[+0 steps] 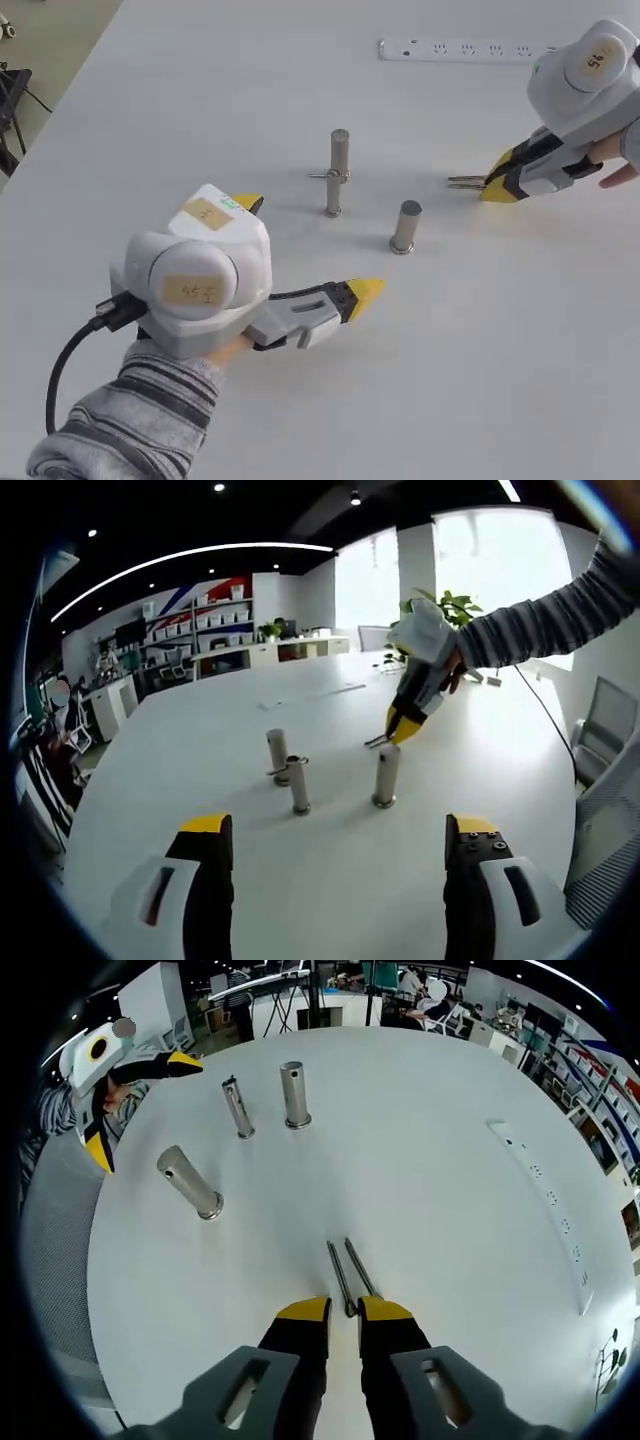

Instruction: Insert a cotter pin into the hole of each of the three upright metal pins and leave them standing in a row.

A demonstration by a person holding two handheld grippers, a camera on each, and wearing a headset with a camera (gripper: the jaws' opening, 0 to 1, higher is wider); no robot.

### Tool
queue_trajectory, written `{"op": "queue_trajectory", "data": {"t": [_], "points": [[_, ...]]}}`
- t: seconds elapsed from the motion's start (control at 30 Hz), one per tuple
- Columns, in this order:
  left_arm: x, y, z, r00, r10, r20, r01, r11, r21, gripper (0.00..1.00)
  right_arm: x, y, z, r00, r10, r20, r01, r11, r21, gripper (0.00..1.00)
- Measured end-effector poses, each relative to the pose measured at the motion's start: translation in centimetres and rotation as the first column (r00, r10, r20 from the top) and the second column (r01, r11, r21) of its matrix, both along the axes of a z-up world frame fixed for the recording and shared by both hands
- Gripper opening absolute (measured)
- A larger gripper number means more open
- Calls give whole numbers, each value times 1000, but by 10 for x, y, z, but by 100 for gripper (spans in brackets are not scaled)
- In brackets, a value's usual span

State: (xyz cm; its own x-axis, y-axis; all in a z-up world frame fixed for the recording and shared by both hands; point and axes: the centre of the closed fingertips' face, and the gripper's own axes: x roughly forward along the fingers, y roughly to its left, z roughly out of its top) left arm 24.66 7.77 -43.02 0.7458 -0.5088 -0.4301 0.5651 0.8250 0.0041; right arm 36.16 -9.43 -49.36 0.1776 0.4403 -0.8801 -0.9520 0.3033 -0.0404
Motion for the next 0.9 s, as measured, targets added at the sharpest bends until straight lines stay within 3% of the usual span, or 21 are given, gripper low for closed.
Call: {"op": "queue_trajectory", "data": {"t": [0.13,0.27,0.33,0.53,0.77,0.9], "points": [[2,4,1,1000,10,2,-10,1000,4,85,1,0,-1,1000,11,9,-11,1000,-20,0],[2,7,0,1000,18,-7,-18,1000,5,83,1,0,-2,1000,17,19,-16,999,-31,0],[2,9,0,999,25,-22,-24,1000,2,82,-2,2,-1,998,52,43,-50,998,-47,0],[3,9,1,1000,22,-23,-22,1000,-6,79,0,2,-1,996,74,54,-72,996,-46,0],[5,9,3,999,23,-22,-23,1000,12,77,-8,7,12,991,93,97,-94,996,5,0],[6,6,8,1000,24,-11,-24,1000,-11,73,-15,12,23,985,108,134,-113,993,28,0]]}}
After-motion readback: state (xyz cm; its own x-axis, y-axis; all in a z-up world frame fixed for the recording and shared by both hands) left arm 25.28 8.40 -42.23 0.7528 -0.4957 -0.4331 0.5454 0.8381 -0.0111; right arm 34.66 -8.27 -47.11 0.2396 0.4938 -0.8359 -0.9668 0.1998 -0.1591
